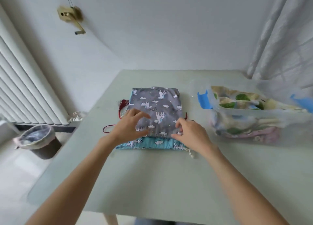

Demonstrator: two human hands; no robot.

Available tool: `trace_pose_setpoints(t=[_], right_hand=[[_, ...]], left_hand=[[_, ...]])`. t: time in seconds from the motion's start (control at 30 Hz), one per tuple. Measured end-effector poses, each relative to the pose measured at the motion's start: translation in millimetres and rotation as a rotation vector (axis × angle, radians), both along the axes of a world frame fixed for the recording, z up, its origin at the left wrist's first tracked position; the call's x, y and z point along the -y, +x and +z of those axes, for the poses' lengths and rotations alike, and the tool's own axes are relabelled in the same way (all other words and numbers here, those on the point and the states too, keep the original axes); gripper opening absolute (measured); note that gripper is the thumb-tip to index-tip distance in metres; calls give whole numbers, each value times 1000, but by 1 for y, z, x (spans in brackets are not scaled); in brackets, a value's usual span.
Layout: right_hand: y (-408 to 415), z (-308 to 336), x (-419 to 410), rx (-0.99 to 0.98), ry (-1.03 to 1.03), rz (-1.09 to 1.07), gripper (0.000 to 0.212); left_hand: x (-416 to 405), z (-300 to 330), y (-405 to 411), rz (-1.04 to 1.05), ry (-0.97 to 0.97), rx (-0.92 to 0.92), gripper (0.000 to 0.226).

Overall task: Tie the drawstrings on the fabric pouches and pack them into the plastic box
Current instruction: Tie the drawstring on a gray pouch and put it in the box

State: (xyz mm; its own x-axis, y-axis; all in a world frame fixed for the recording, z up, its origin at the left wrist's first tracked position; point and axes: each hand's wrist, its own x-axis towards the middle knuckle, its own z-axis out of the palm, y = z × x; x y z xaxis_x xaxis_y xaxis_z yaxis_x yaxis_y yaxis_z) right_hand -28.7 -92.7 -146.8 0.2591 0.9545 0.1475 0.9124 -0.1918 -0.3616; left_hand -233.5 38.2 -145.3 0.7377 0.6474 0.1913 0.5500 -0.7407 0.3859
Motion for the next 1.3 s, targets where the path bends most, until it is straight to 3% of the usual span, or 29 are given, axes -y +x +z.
trace_pose_setpoints(t=[0.1, 0.27, 0.4, 0.6, 0.77, 0.87, 1.0, 1.13, 1.3], right_hand=[[-3, -13, 2, -116, -15, -50, 35], [-6, -20, 5, -56, -34, 26, 30], [-12, -16, 5, -42, 193, 4, 24], [-12, 3, 18, -234, 476, -43, 20], [-4, 0, 34, -252, 390, 136, 23], [0, -7, 44, -150, 297, 191, 18], [3, -12, 55, -94, 348, 68, 1], [-29, 4, 52, -464, 372, 37, 25], [-66, 24, 40, -842, 446, 134, 23]], left_hand=[[-1, -13, -24, 85, -51, 38, 41], [0, -30, -48, 170, -56, 51, 28], [-2, -38, -56, 290, -65, 102, 23], [6, -23, -68, 289, 47, 203, 10], [15, -15, -93, 252, 46, 135, 28], [16, -14, -109, 256, 29, 100, 33], [21, -18, -130, 297, -22, 237, 7], [40, -12, -112, 292, -243, 542, 19], [75, 7, -78, 133, -418, 900, 26]])
